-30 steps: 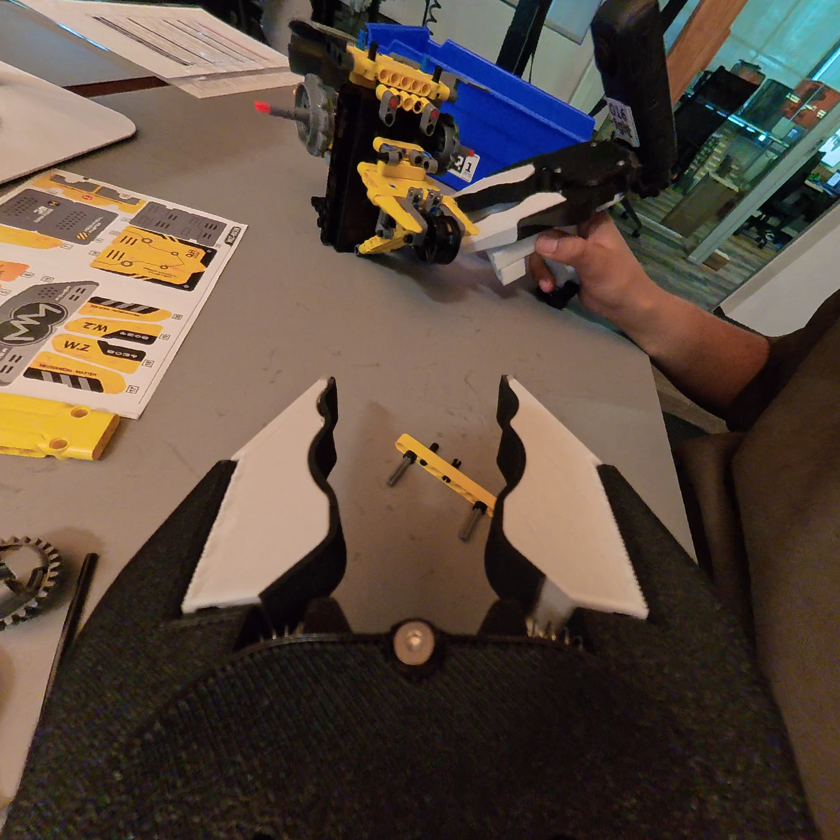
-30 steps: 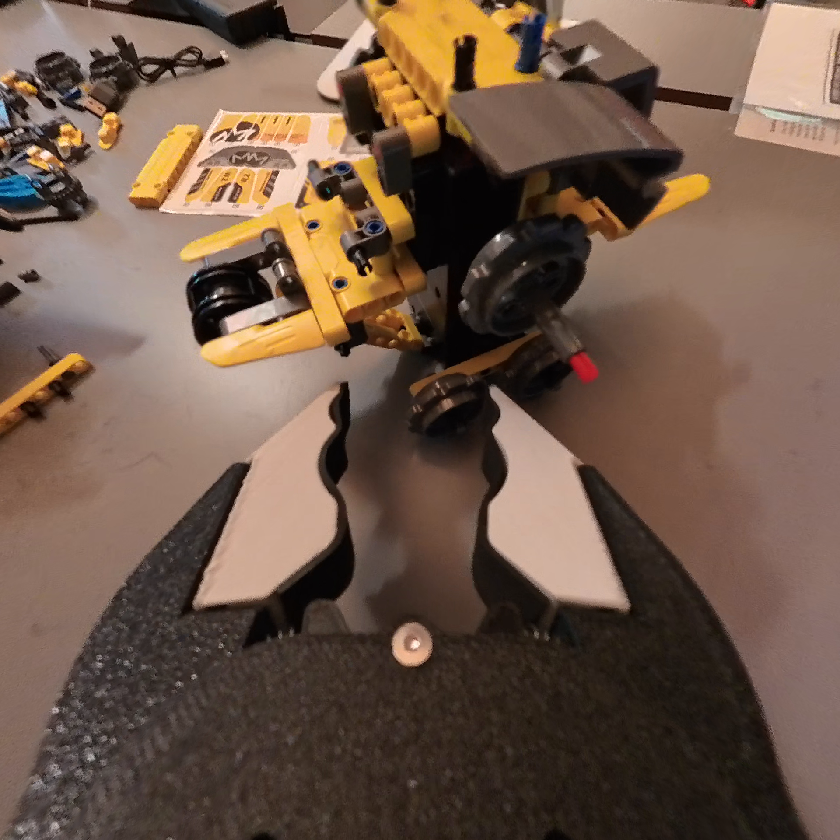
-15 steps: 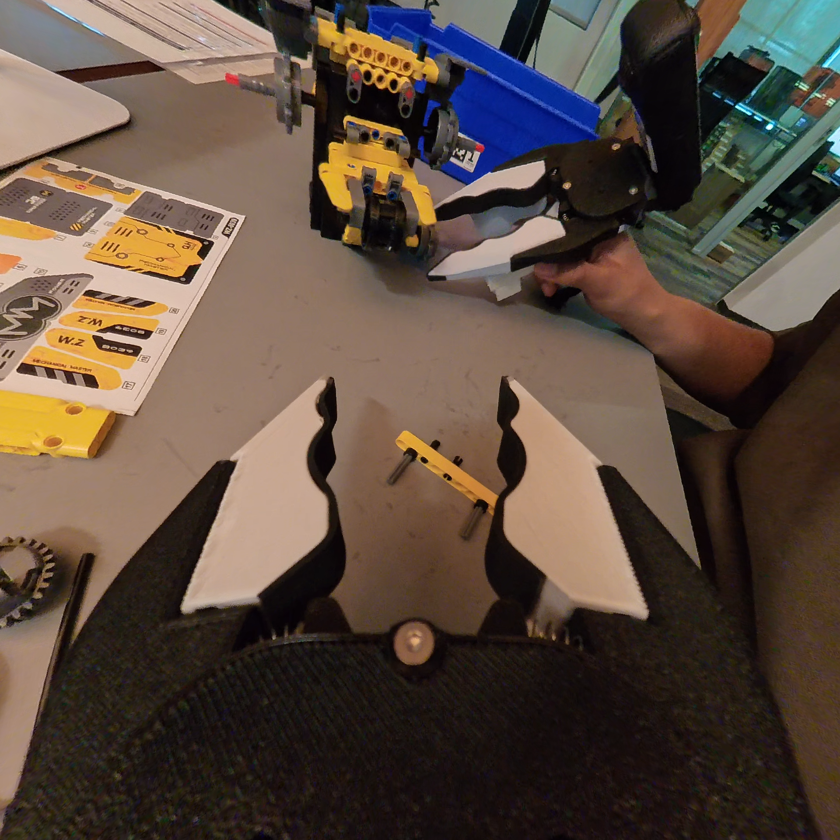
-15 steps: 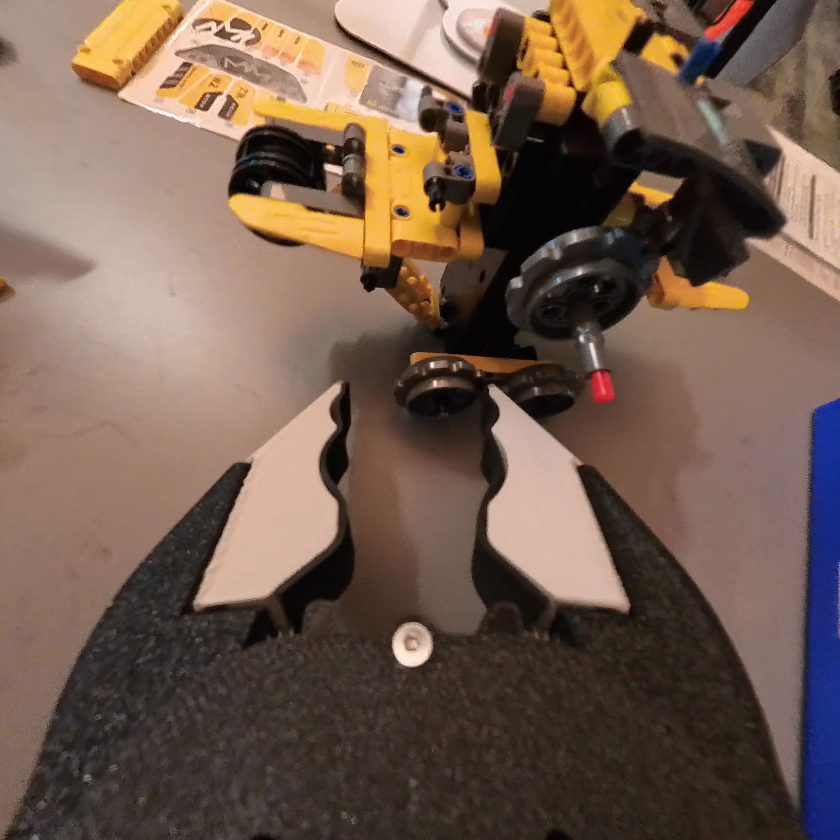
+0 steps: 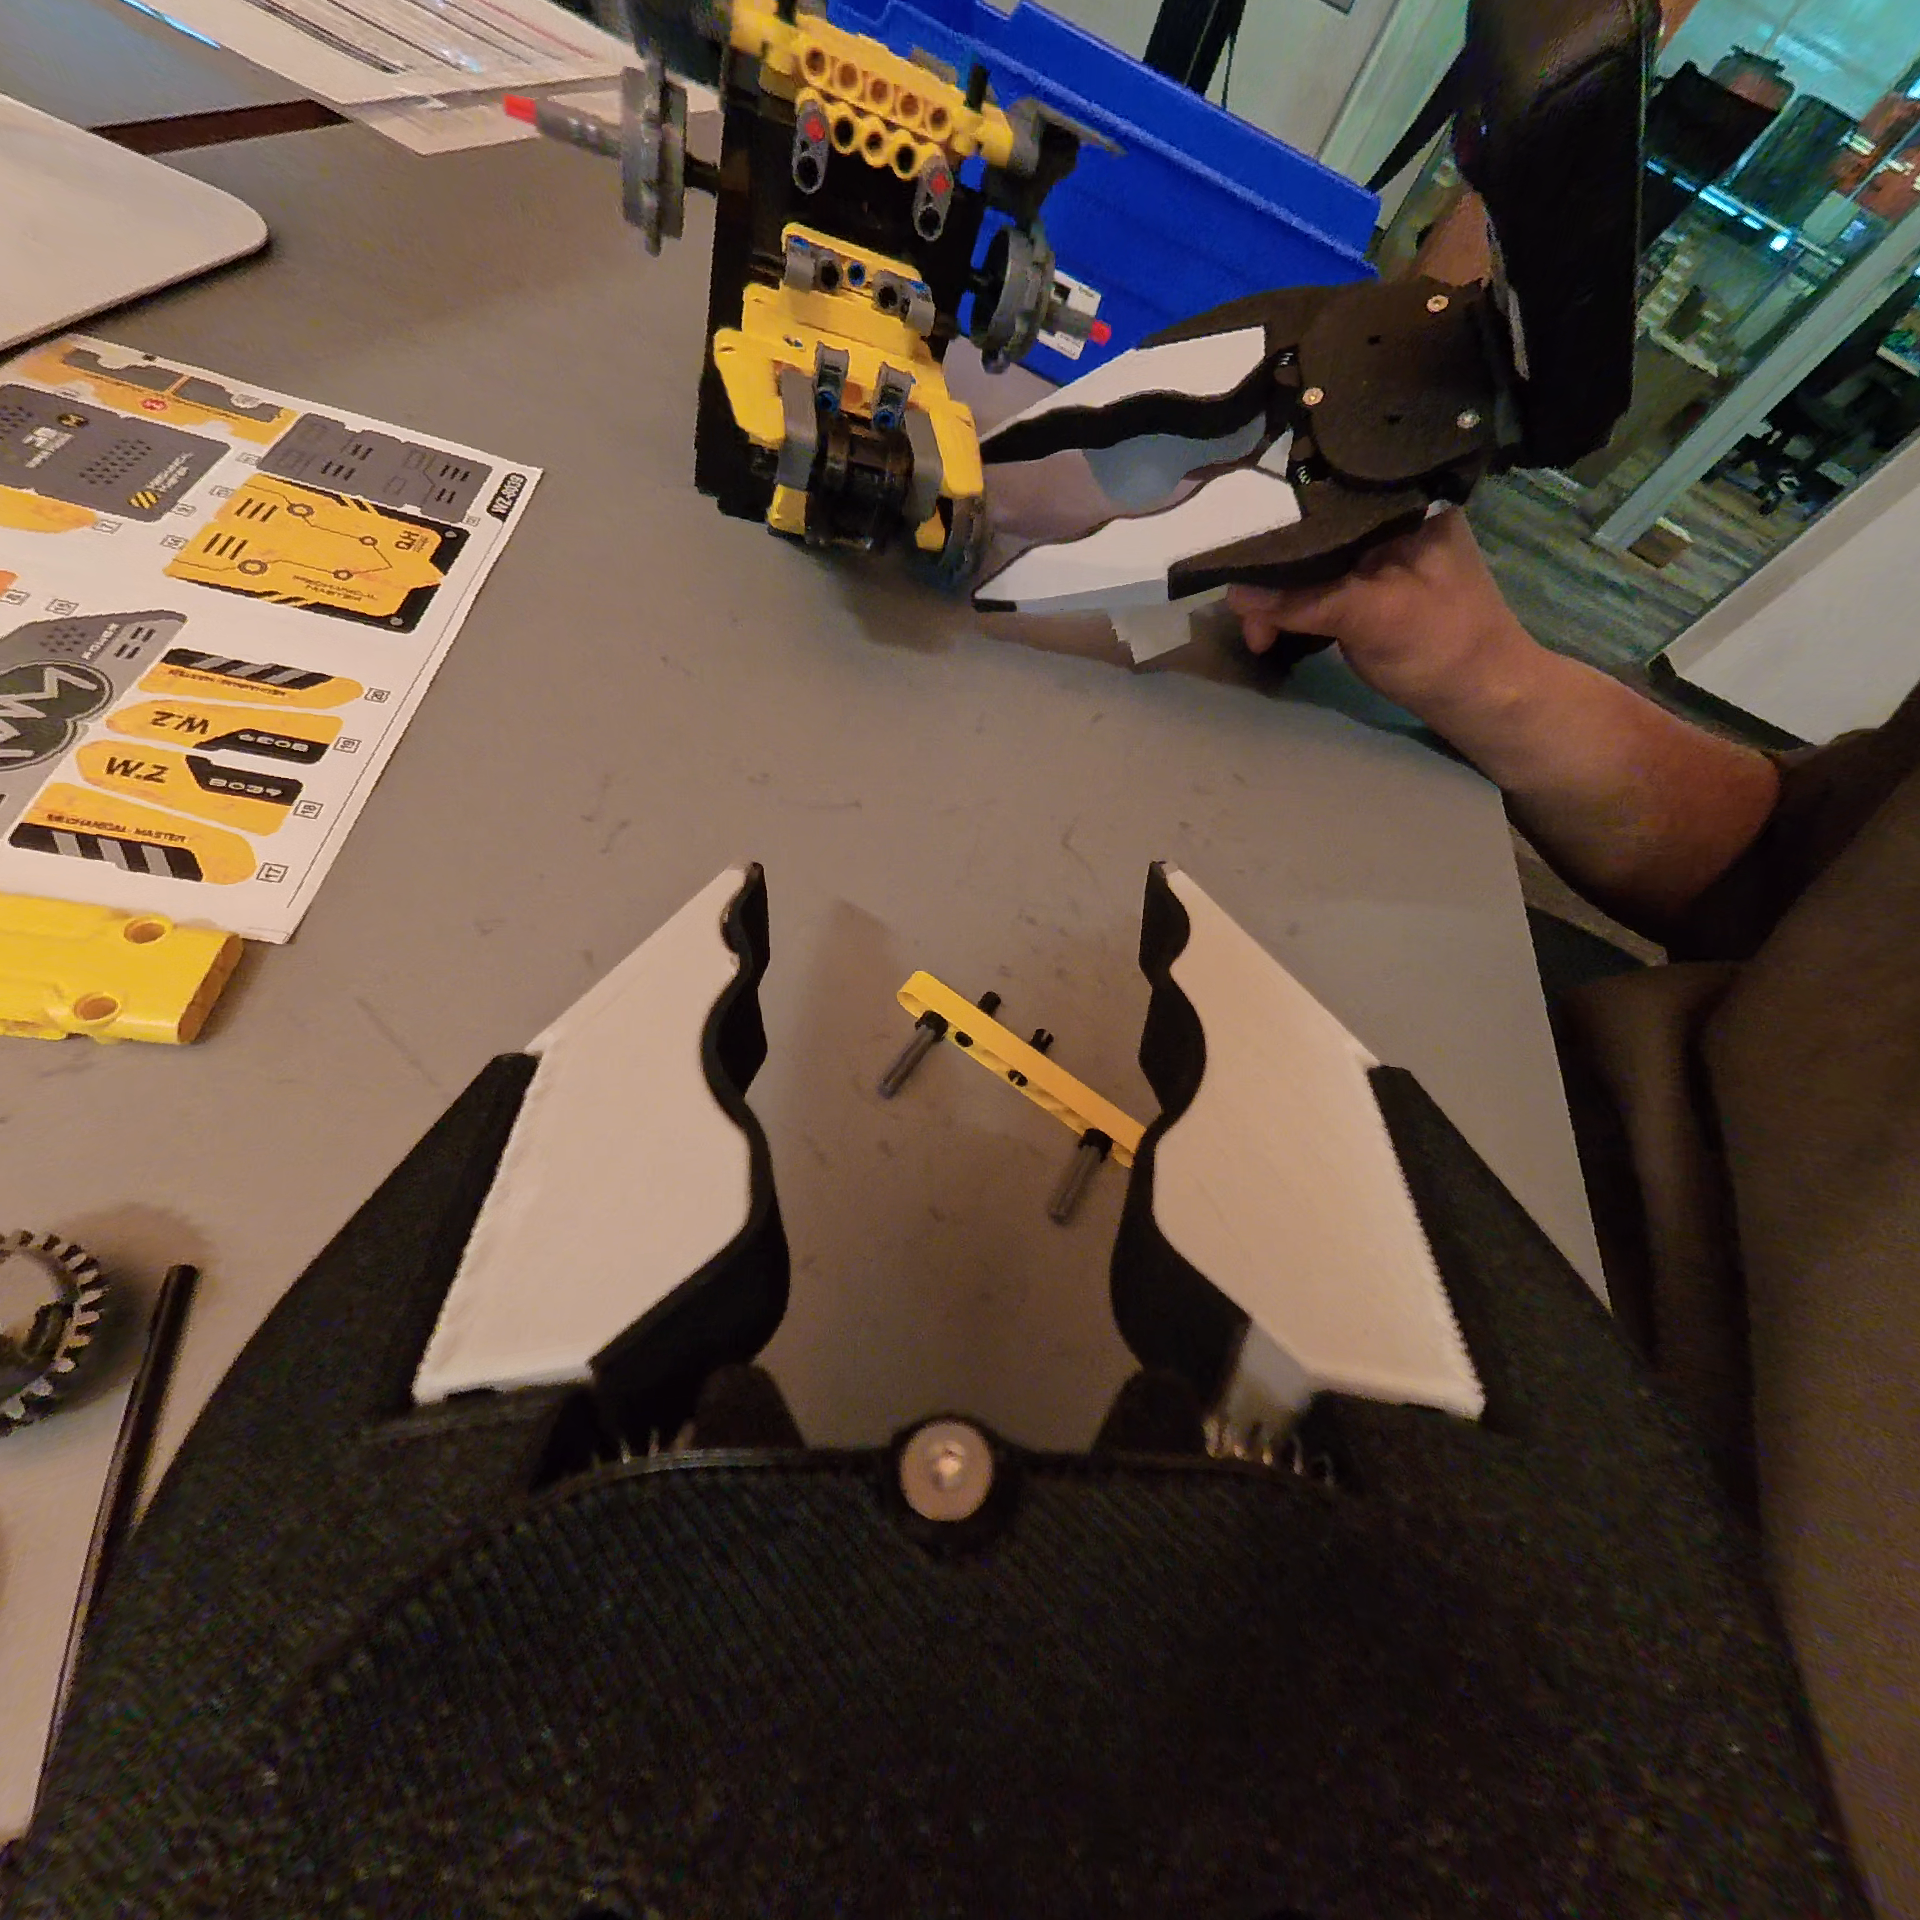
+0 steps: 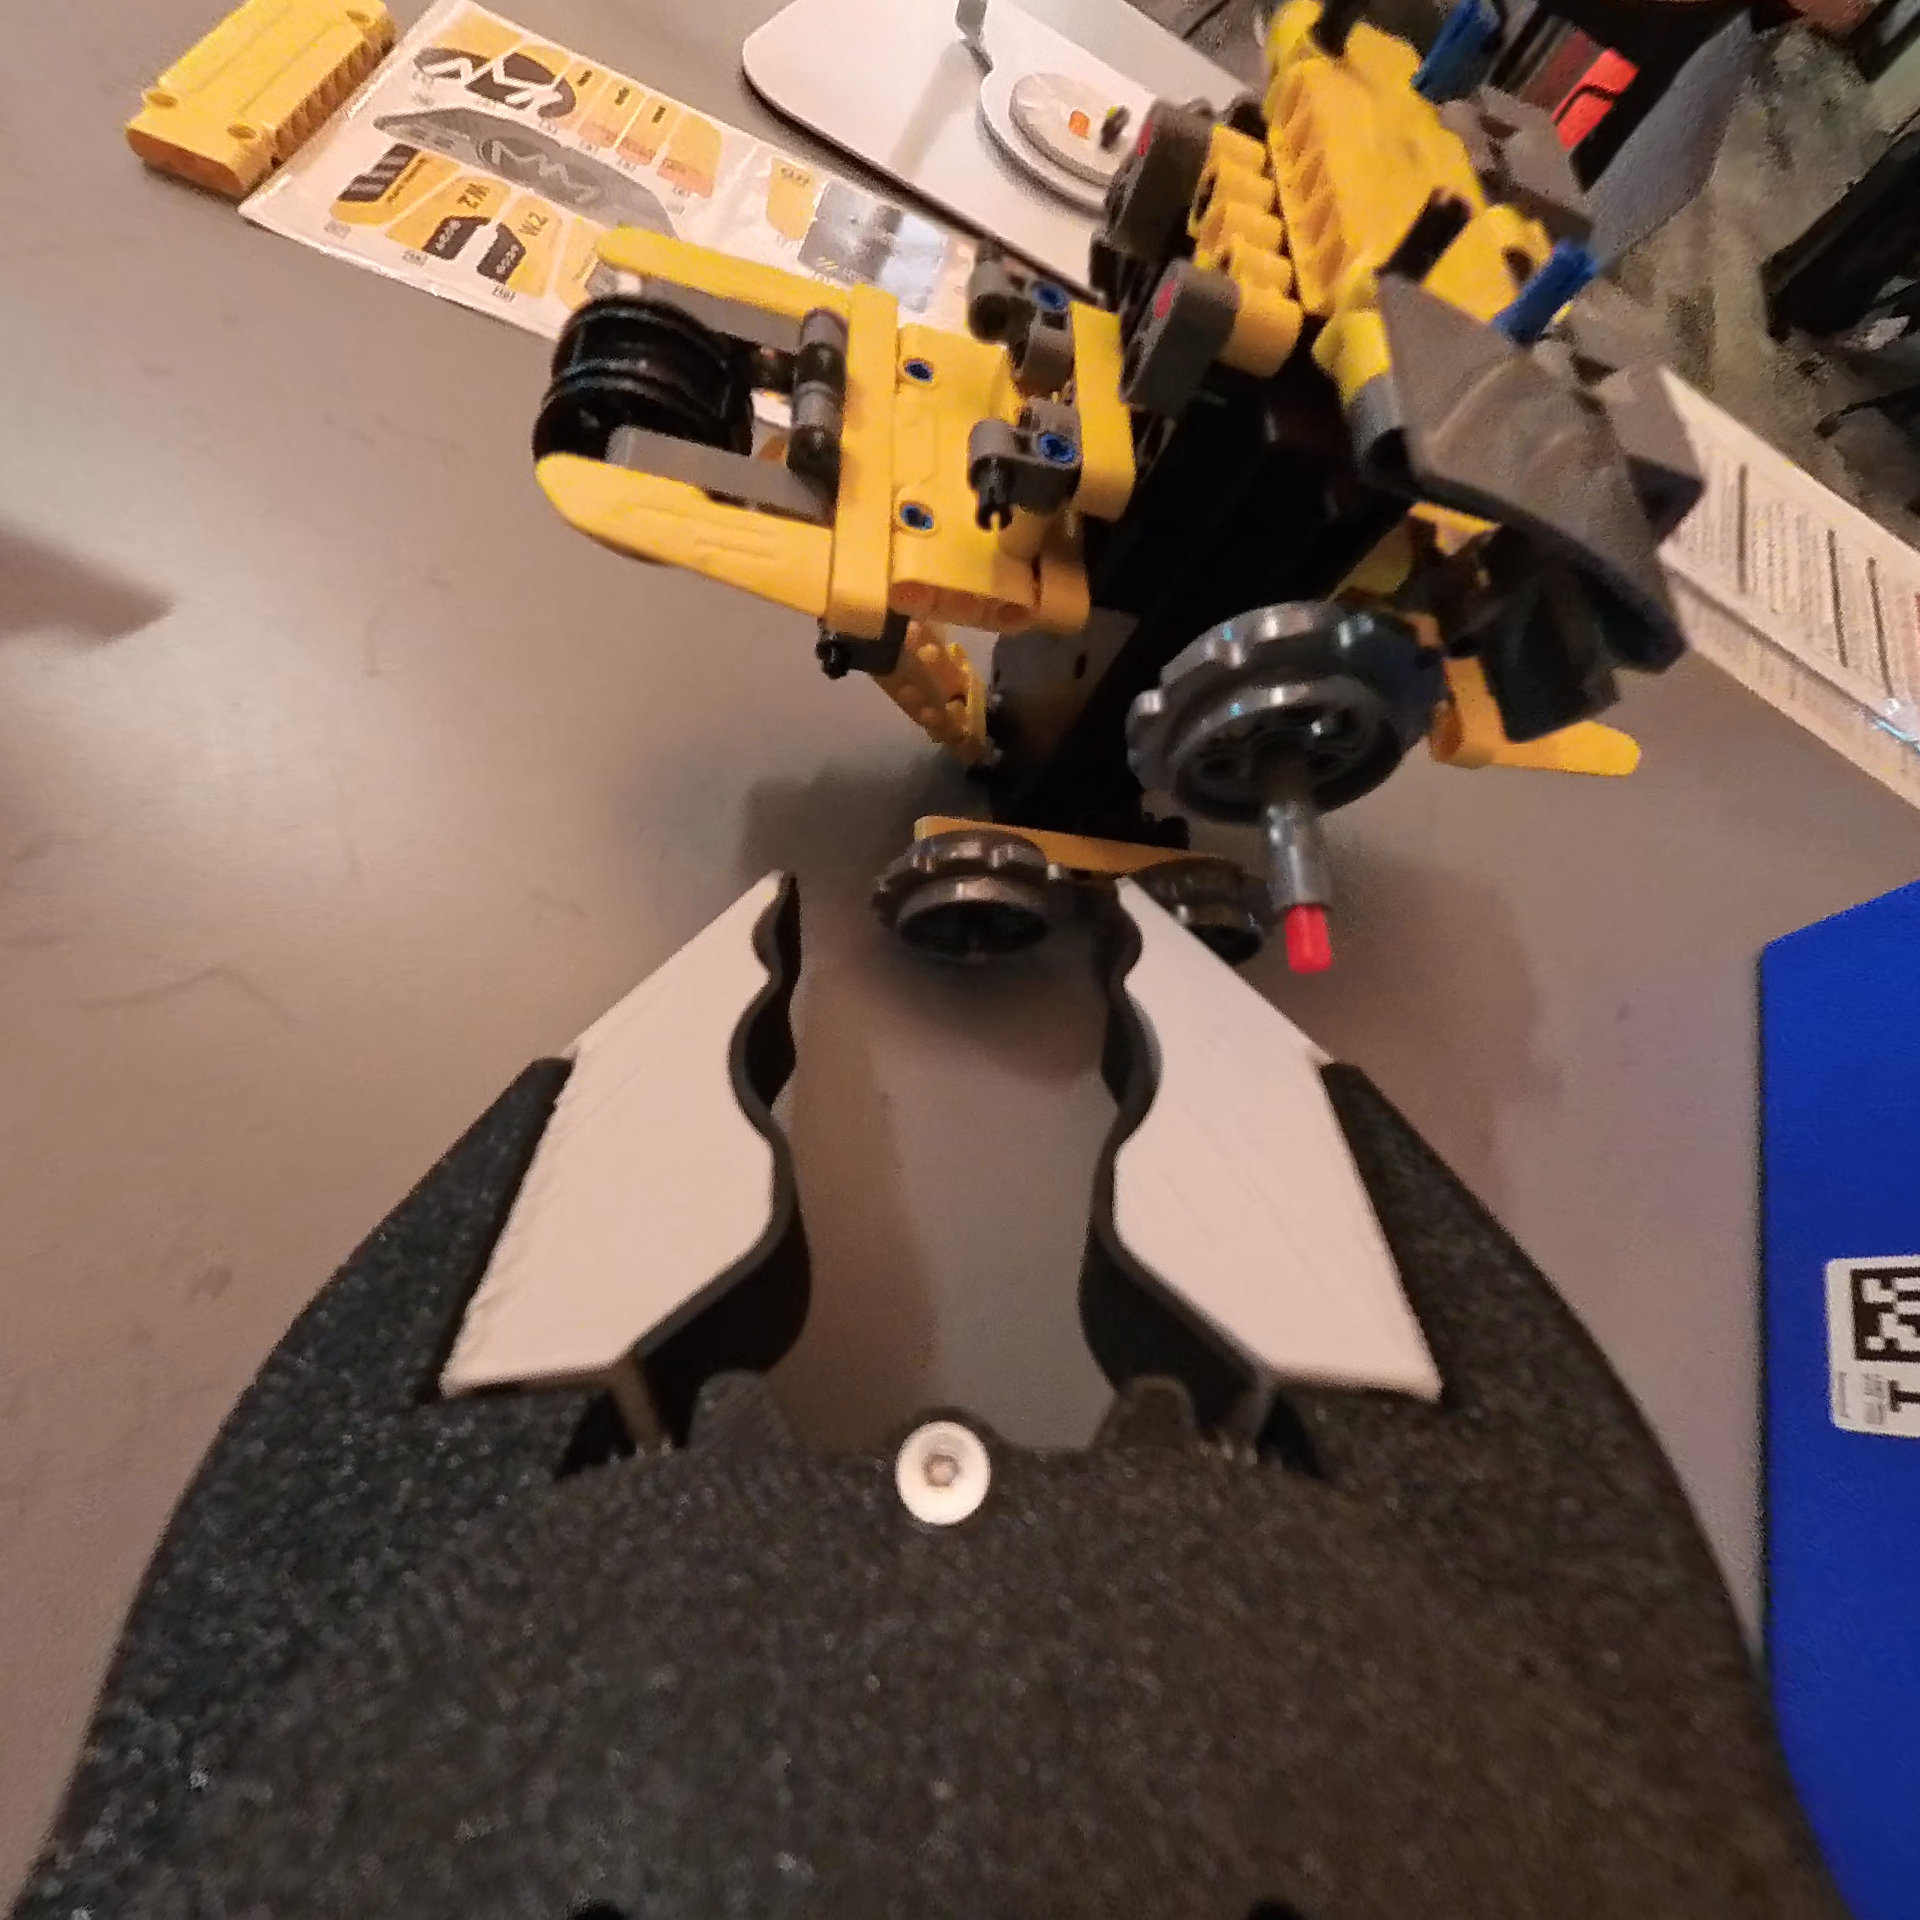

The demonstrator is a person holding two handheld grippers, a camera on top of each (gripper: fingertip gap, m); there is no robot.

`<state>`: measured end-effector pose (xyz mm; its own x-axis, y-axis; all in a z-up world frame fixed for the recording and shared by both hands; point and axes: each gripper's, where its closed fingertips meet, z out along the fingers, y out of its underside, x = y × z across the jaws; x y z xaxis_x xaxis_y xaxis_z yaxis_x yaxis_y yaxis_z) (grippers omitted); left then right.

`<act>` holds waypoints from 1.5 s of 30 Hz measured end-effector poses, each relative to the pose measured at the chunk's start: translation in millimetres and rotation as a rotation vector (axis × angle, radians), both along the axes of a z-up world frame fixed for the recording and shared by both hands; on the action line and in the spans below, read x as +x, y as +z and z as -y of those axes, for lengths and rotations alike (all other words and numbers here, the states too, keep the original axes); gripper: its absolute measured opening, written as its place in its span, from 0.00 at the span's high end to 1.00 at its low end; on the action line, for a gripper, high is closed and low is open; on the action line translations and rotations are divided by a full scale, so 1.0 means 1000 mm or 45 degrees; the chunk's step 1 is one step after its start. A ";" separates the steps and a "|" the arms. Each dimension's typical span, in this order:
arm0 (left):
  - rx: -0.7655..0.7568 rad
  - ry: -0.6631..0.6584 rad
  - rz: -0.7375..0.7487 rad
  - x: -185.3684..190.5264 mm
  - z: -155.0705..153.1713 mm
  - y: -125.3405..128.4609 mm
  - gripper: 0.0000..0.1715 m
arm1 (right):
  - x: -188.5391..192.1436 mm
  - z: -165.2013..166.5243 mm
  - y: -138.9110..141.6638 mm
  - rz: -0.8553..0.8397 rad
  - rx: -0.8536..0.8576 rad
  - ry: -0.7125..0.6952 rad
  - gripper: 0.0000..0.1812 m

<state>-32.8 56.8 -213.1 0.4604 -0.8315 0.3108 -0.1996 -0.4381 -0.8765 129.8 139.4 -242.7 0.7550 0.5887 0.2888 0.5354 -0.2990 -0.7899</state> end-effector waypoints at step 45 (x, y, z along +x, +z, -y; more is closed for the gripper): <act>0.117 -0.031 -0.267 -0.008 0.001 -0.020 0.69 | 0.004 0.055 0.061 -0.451 0.288 0.103 0.78</act>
